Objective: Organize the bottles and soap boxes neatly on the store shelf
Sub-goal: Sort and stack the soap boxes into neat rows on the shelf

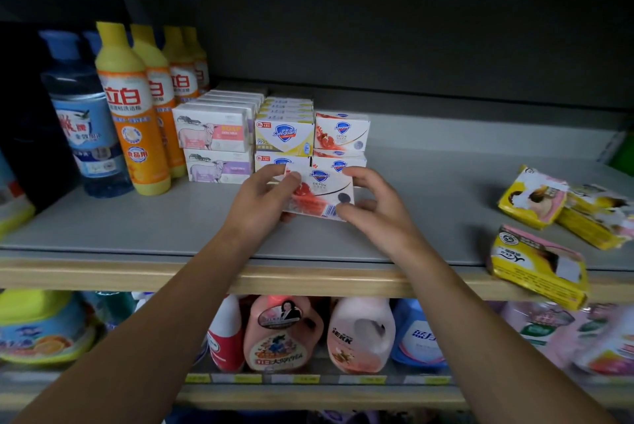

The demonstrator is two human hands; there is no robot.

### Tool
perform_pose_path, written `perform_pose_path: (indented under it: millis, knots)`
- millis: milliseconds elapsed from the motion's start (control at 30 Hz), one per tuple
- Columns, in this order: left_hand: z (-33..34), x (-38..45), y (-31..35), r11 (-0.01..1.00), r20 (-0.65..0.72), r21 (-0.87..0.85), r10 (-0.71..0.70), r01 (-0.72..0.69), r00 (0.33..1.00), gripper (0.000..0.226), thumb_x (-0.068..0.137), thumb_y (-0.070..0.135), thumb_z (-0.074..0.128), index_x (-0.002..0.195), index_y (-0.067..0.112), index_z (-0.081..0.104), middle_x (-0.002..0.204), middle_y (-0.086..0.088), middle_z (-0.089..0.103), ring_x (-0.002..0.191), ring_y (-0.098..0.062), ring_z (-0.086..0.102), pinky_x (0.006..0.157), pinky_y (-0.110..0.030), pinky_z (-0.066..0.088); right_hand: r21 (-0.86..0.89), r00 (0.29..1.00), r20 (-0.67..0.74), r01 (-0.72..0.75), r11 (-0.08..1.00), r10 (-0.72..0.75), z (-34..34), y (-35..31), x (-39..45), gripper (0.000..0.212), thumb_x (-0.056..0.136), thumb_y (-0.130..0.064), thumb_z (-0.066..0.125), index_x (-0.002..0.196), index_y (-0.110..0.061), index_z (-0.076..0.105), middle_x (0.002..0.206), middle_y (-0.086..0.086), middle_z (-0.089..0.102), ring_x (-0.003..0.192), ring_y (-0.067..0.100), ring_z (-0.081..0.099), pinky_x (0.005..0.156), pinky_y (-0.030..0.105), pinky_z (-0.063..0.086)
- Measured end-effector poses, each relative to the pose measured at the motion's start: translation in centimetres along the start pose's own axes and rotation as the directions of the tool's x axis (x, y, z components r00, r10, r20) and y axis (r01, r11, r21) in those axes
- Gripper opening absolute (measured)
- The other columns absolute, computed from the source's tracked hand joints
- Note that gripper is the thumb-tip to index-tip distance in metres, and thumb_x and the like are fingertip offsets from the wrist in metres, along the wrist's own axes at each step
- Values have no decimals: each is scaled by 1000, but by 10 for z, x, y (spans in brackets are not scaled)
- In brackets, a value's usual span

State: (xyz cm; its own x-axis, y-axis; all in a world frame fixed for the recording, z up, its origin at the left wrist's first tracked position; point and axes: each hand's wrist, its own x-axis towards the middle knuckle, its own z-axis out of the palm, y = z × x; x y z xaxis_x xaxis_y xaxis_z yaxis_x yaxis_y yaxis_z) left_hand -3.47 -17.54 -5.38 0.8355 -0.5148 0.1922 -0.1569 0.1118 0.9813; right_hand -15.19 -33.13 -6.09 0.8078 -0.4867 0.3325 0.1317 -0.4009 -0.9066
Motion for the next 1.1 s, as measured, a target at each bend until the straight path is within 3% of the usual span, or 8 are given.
perform_pose_path:
  millis: [100,233,333,467,600,800,967,1100]
  knots:
    - [0,-6,4,998,41,-56,30,-27,999,30,95,22,63,123,13,59,96,-25,69,70,-25,63,59,-35,52,34,999,-43,33,999,-32,1,1,3,37,78,-37,64,112,-51,58,112,-21,64,87,8,69,80,25,55]
    - [1,-13,8,994,136,-68,93,-85,986,46,93,10,63,136,21,50,108,-11,71,86,-20,70,71,-42,60,52,996,-93,23,998,-18,1,8,7,22,96,-24,56,113,-38,61,110,1,70,101,21,68,91,43,55]
    - [-1,-13,7,985,149,-115,145,-129,978,39,88,2,65,125,14,60,114,-13,71,100,-27,69,81,-45,60,86,992,-102,79,993,-70,-1,7,6,35,96,-4,53,114,-34,59,113,4,69,99,20,67,91,44,55]
    - [-1,-15,6,963,167,-216,196,-158,966,13,80,25,70,90,27,78,104,2,75,101,-19,70,81,-33,59,78,985,-100,151,986,-143,-3,5,3,46,88,10,58,111,-30,58,115,-10,68,99,7,67,82,25,54]
    - [-3,-8,0,951,124,-226,242,-210,962,17,77,18,75,91,27,78,107,0,74,107,-21,67,89,-35,55,75,985,-82,160,984,-154,-3,4,2,51,81,14,61,105,-31,58,113,-11,68,105,9,67,81,20,51]
    - [3,-6,6,937,190,-299,243,-179,951,16,79,17,72,94,19,77,104,-4,74,99,-24,68,84,-37,58,-328,931,-60,323,888,-361,4,-7,-2,53,74,-7,79,123,-19,61,124,-1,56,117,15,55,100,23,42]
    - [9,19,25,920,160,218,296,-327,941,25,91,28,67,113,16,69,109,6,70,98,-8,67,83,-24,55,-521,916,-51,316,793,-399,-10,-15,13,48,80,-10,75,126,-16,63,119,0,54,113,19,56,98,19,38]
    - [-1,50,44,442,103,763,637,-471,764,38,90,35,64,123,15,64,122,-3,66,112,-19,59,90,-25,43,-622,918,-99,245,744,-385,-31,-23,41,45,86,-13,69,129,-16,59,122,1,54,111,16,54,89,4,29]
